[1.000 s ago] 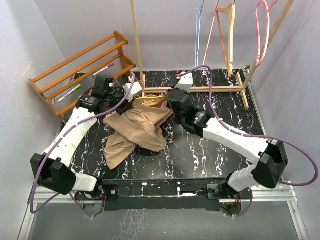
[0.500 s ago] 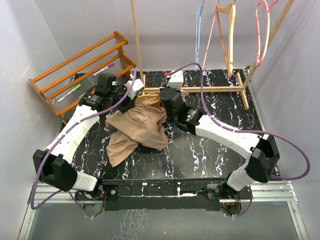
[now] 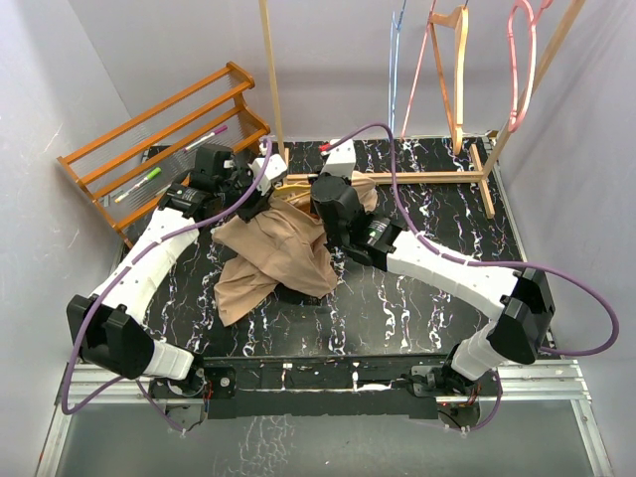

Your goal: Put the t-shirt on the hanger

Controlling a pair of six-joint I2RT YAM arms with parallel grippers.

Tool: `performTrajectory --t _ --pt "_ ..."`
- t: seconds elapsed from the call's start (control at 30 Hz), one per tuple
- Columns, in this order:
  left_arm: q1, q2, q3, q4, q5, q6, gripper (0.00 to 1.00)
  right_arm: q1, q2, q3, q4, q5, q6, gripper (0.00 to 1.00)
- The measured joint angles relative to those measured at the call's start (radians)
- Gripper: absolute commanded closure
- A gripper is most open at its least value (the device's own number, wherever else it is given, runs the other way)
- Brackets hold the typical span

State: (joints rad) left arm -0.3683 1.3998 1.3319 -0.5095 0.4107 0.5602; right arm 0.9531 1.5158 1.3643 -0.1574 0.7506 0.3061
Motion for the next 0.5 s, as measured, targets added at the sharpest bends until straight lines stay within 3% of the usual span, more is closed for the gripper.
performTrajectory --t 0.5 --pt "0.0 -0.048 0.0 -0.011 0.068 -0.005 1.0 0.027 0.001 0.058 0.014 -0.003 -0.04 0.92"
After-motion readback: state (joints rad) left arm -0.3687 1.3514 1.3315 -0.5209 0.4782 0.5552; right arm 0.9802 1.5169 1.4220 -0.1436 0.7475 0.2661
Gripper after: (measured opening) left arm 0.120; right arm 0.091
